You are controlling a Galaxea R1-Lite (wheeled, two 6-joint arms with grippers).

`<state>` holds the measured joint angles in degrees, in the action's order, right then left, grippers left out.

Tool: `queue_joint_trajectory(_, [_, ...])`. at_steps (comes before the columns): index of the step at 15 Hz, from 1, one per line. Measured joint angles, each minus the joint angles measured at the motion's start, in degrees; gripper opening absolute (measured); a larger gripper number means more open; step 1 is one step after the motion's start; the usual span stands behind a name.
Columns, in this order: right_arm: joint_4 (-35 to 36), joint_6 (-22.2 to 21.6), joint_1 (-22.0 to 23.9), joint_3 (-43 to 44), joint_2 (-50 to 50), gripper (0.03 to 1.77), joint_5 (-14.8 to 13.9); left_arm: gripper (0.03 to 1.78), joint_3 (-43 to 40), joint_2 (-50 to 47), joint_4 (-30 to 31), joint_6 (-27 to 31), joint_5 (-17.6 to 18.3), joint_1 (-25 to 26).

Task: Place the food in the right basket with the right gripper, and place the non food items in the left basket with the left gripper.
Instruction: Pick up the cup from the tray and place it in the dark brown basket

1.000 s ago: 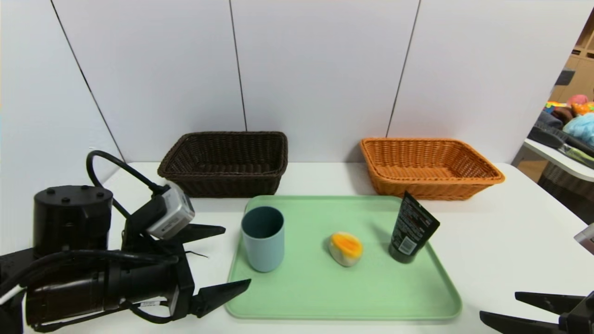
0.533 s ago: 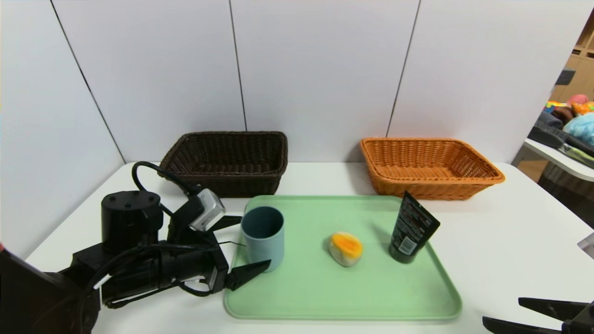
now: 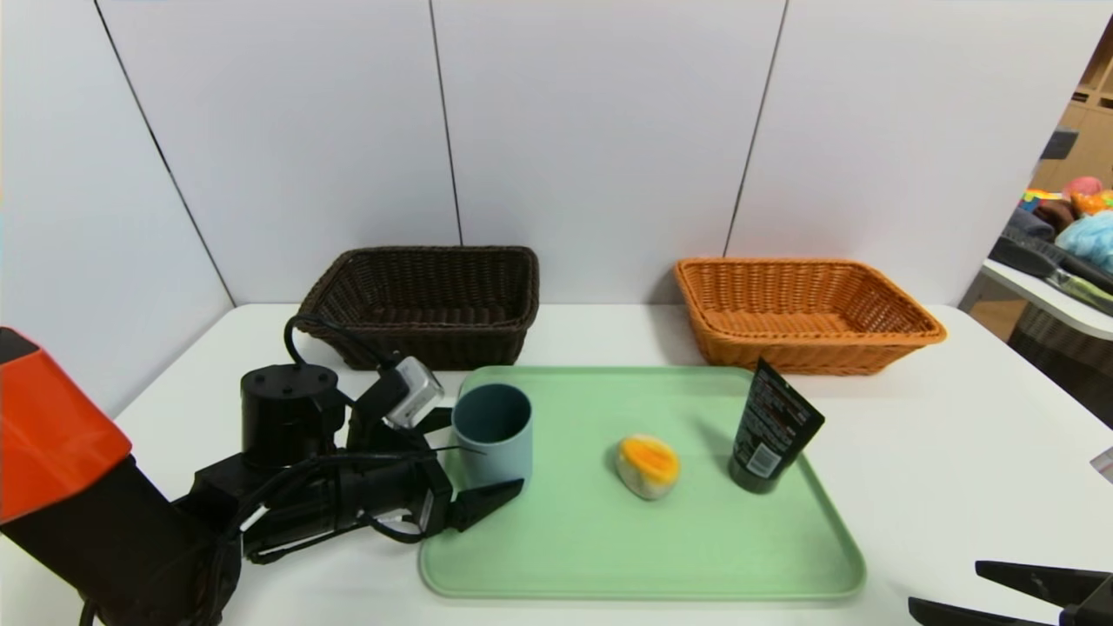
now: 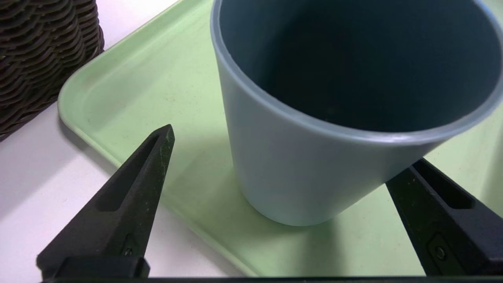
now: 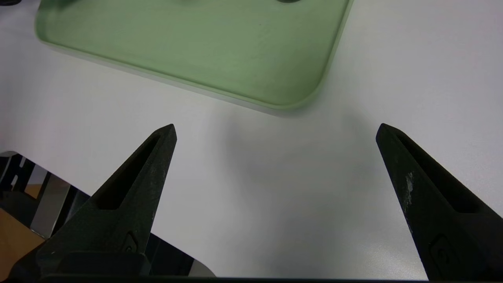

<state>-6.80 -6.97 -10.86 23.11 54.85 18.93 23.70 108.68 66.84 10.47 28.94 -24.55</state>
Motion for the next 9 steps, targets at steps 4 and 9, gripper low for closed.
queue_joint_trajectory(4, [-0.02, 0.06, 0.00, -0.11, -0.13, 1.75, 0.02, 1.75, 1.13, 0.85, 0.07, -0.26, -0.02, -0.55])
queue_joint_trajectory(9, [0.00, 0.15, -0.02, -0.43, -0.24, 1.75, 0.02, 1.75, 3.78, 1.35, 0.00, -0.15, -0.06, -1.41])
